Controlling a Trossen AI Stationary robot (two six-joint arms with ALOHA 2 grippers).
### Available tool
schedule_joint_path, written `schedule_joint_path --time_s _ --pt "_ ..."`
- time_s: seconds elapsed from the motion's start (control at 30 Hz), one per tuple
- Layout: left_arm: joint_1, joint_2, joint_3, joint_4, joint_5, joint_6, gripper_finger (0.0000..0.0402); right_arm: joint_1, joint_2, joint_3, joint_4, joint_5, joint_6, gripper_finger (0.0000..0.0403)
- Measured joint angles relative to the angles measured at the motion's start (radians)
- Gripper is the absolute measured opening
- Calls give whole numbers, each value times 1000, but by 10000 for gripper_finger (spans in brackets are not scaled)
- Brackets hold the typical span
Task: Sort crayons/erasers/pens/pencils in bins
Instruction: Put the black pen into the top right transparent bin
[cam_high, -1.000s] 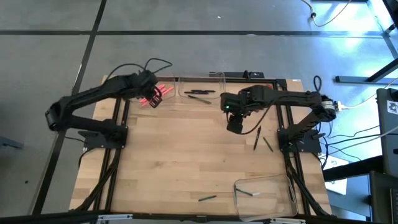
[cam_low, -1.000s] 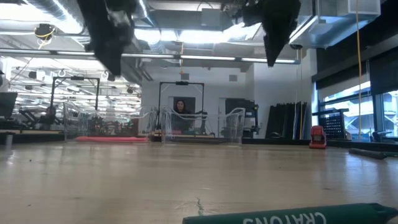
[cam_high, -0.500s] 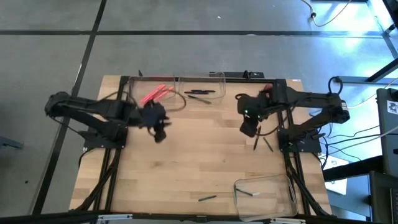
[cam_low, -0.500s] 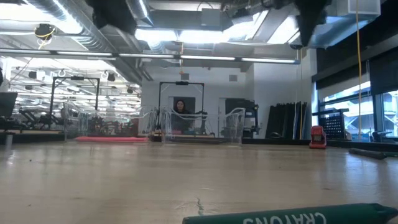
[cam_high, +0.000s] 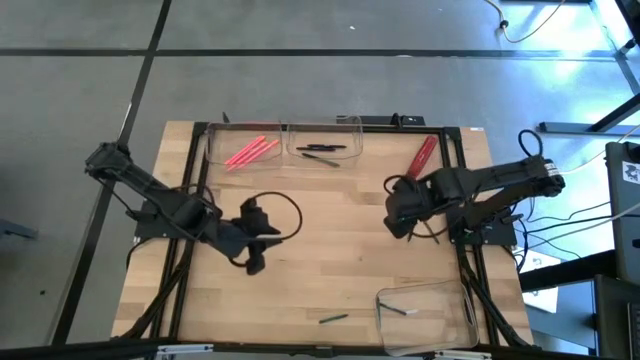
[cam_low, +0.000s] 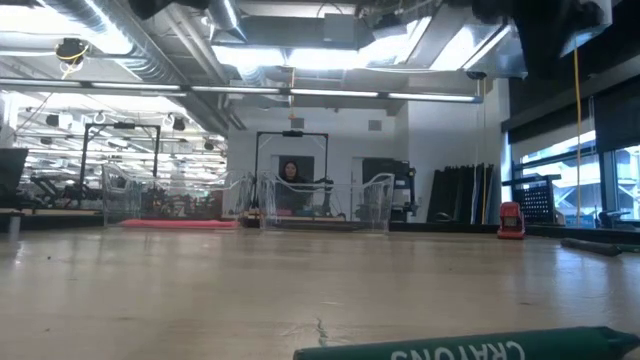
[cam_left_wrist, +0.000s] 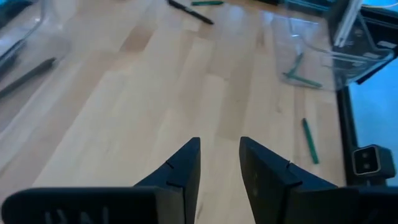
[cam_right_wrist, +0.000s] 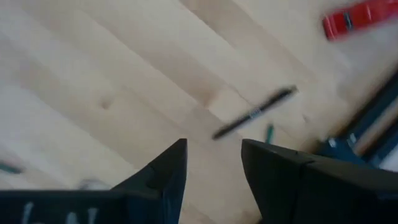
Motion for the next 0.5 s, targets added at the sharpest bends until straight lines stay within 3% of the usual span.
schedule_joint_path --time_s 0.23,0.5 --pt "-7 28 0 91 -2 57 105 -32 -60 -286 138 -139 48 155" --pt "31 26 0 156 -5 151 105 -213 -163 -545 310 -154 35 155"
